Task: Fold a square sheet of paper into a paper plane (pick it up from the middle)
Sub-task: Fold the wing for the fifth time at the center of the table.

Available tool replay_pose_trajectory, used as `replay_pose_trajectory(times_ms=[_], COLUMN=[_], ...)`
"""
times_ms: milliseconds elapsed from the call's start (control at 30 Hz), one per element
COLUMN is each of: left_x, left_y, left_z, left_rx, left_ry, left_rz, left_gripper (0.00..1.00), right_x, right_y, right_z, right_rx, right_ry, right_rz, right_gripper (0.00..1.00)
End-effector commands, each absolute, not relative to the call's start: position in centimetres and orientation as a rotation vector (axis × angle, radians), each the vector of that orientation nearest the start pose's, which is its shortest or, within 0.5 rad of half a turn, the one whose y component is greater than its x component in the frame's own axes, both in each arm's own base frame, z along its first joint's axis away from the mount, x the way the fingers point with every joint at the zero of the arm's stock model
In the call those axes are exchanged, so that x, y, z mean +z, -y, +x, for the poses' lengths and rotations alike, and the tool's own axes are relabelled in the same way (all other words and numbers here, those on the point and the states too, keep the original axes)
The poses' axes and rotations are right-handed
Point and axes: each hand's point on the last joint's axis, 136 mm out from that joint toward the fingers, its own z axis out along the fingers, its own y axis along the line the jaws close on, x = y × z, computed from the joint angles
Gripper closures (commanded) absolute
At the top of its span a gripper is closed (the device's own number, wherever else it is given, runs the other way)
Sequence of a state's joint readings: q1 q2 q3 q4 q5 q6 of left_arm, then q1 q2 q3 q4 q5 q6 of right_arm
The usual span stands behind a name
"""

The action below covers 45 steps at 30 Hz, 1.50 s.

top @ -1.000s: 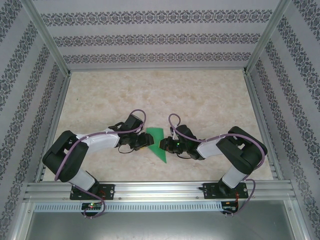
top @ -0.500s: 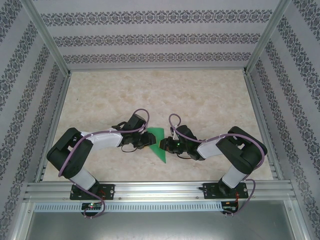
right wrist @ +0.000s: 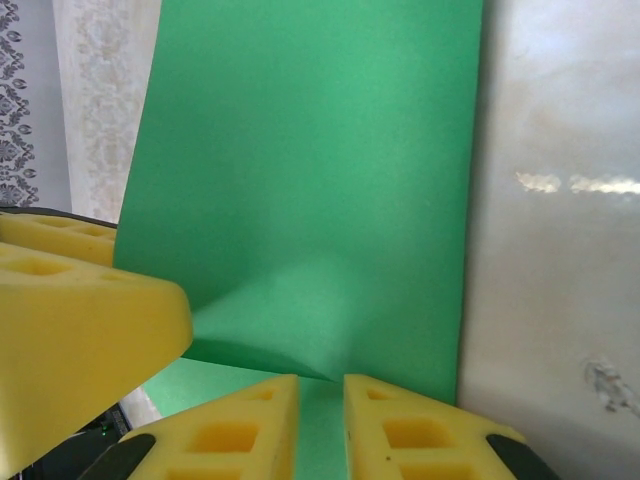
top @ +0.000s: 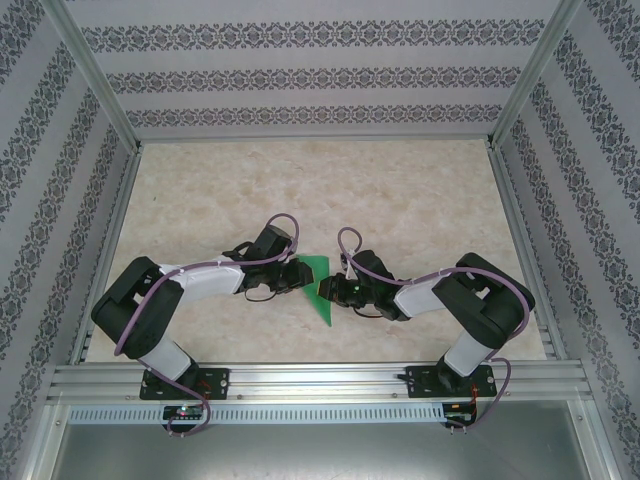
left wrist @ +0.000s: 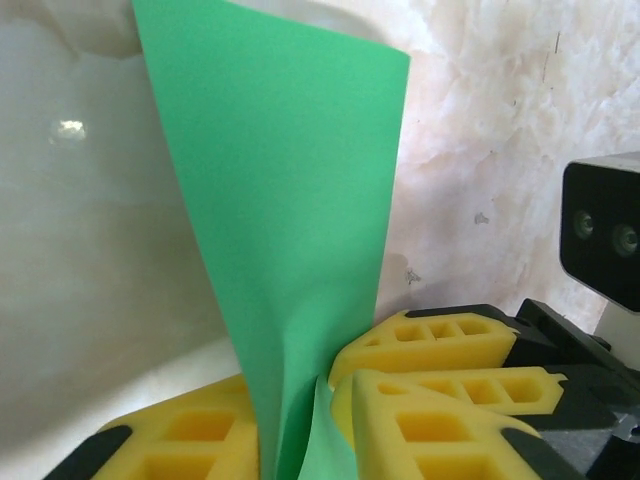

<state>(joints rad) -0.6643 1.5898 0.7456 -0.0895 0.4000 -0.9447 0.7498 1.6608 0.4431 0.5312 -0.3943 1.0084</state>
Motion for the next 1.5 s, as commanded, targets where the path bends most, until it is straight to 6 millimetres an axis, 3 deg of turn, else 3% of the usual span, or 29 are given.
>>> replay_pose_trajectory(times_ms=[0, 133, 300, 433, 500, 567, 700, 900, 1000, 1100, 1467], left_x=[5.3, 5.0, 5.5, 6.2, 6.4, 6.6, 7.0, 7.2, 7.2, 7.2, 7.0], left_y=[29.0, 28.0, 27.3, 27.1, 27.2, 27.3, 27.5, 28.0, 28.1, 28.2, 28.2], left_z=[25.4, 25.5, 25.7, 26.0, 26.1, 26.2, 26.3, 26.5, 26.4, 26.3, 26.3], left_rx=[-1.073, -0.992, -0.938, -0.926, -0.932, -0.938, -0.944, -0.963, -0.974, -0.980, -0.984], left_ry=[-2.762, -2.785, -2.770, -2.757, -2.754, -2.752, -2.751, -2.760, -2.764, -2.768, -2.772], left_rz=[-0.183, -0.215, -0.252, -0.263, -0.271, -0.278, -0.284, -0.282, -0.282, -0.284, -0.285], left_gripper=[0.82, 0.88, 0.97, 0.99, 1.00, 1.00, 1.00, 1.00, 1.00, 0.99, 0.99], right_x=[-1.6, 0.9, 4.0, 6.9, 8.5, 8.7, 9.7, 9.1, 8.1, 7.4, 4.1], right_y=[-27.6, -27.3, -24.5, -22.8, -22.5, -22.2, -24.3, -30.6, -32.0, -31.7, -32.0], right_z=[21.8, 22.4, 22.4, 21.5, 20.9, 20.1, 19.4, 18.4, 18.6, 19.2, 19.6], right_rx=[1.057, 1.028, 0.826, 0.800, 0.750, 0.675, 0.570, 0.352, 0.241, 0.118, -0.024], right_ry=[-2.690, -2.635, -2.560, -2.421, -2.322, -2.256, -2.177, -2.083, -2.069, -2.055, -2.096], right_rz=[0.172, 0.136, 0.102, 0.047, -0.043, -0.146, -0.365, -0.743, -0.799, -0.779, -0.833], right_gripper=[0.77, 0.70, 0.60, 0.56, 0.56, 0.56, 0.55, 0.59, 0.58, 0.57, 0.58])
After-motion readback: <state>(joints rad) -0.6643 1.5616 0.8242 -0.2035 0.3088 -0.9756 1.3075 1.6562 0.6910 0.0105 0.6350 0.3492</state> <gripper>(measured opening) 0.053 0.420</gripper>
